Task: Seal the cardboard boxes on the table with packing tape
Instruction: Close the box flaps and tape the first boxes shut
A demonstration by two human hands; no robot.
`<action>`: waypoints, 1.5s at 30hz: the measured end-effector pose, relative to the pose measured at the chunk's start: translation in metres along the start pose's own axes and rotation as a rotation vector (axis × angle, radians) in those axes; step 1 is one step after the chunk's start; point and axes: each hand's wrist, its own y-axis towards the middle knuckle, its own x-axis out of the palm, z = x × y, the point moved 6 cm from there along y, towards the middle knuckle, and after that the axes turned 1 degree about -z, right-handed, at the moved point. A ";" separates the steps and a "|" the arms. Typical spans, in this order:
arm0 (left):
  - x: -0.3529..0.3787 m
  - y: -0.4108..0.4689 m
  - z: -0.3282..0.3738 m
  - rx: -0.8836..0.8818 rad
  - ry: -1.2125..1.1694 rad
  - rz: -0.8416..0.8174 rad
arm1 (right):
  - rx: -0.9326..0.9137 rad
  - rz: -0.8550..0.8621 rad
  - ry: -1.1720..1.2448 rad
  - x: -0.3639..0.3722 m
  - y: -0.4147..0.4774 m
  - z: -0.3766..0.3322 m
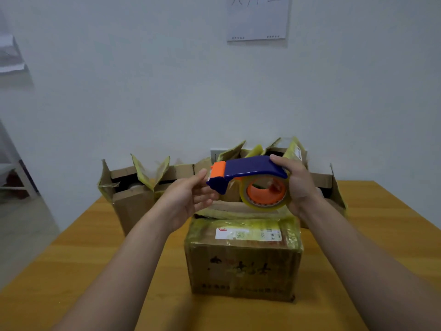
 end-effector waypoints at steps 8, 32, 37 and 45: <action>0.003 -0.001 -0.015 -0.143 -0.501 -0.170 | 0.010 -0.025 0.146 0.013 0.002 0.011; -0.036 0.004 -0.024 -0.098 0.132 0.002 | -0.057 -0.145 -0.238 0.005 -0.017 0.014; -0.054 0.006 -0.028 -0.121 -0.069 0.047 | -0.062 -0.113 -0.230 -0.002 -0.017 0.002; -0.070 -0.002 -0.040 -0.107 -0.057 0.104 | -0.091 -0.159 -0.346 0.005 -0.015 -0.002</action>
